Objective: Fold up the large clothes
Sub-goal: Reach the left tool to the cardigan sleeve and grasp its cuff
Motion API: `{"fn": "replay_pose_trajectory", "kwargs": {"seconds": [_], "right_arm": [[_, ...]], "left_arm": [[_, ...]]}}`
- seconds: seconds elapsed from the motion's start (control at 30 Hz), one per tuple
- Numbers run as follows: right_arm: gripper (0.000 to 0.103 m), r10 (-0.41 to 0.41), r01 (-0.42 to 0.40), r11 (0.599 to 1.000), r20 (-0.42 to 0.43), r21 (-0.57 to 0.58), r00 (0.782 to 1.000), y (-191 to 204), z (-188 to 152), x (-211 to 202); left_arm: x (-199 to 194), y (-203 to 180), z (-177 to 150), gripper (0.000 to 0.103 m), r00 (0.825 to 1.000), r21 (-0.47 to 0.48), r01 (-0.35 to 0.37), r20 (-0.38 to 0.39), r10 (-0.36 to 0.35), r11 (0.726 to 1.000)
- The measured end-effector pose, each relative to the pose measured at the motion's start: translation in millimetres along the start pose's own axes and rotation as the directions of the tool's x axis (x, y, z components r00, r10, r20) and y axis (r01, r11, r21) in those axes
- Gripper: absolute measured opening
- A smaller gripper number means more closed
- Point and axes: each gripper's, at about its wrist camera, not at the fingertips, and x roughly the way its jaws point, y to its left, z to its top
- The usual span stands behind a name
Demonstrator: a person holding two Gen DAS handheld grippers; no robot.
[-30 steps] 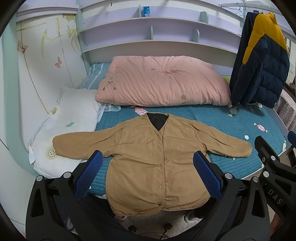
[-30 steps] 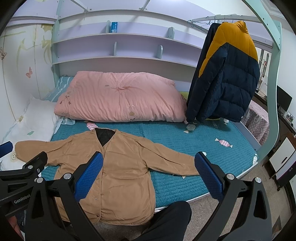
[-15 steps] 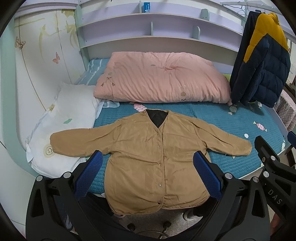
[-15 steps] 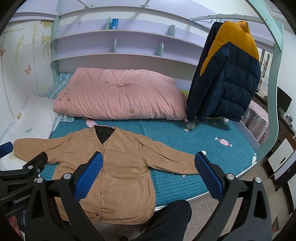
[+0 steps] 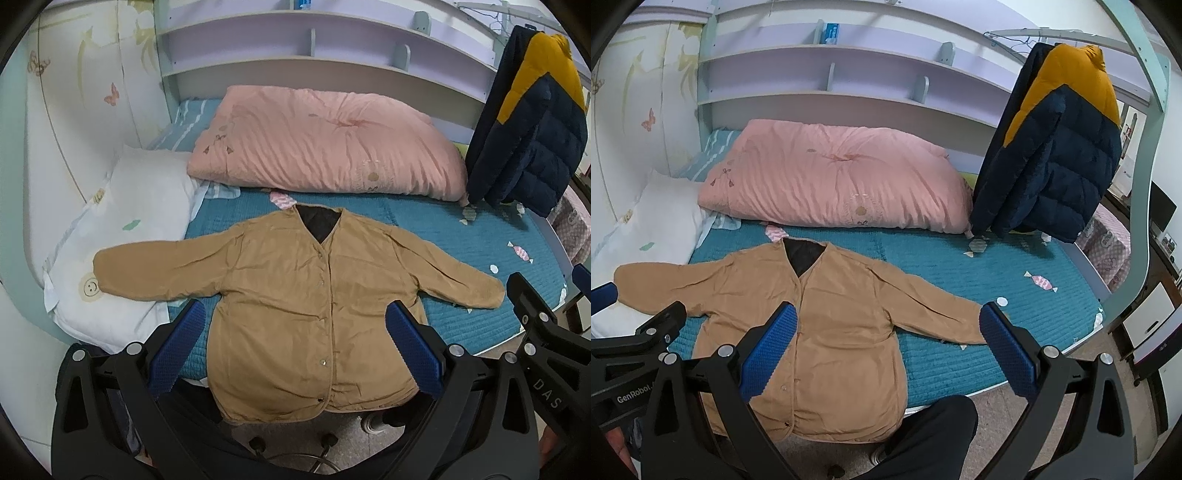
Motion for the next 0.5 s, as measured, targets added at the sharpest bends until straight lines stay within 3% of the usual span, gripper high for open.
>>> {"fn": "replay_pose_trajectory", "kwargs": {"seconds": [0.37,0.5], "right_arm": [[0.096,0.076,-0.087,0.991,-0.110,-0.101,0.991,68,-2,49],[0.096,0.116,-0.137,0.982,-0.160,-0.127,0.980,98,-9,72]], "left_arm": [[51,57,-8,0.098,0.993,-0.069,-0.059,-0.103,0.052,0.996],[80,90,-12,0.098,0.982,-0.147,-0.064,-0.183,0.036,0.987]]}}
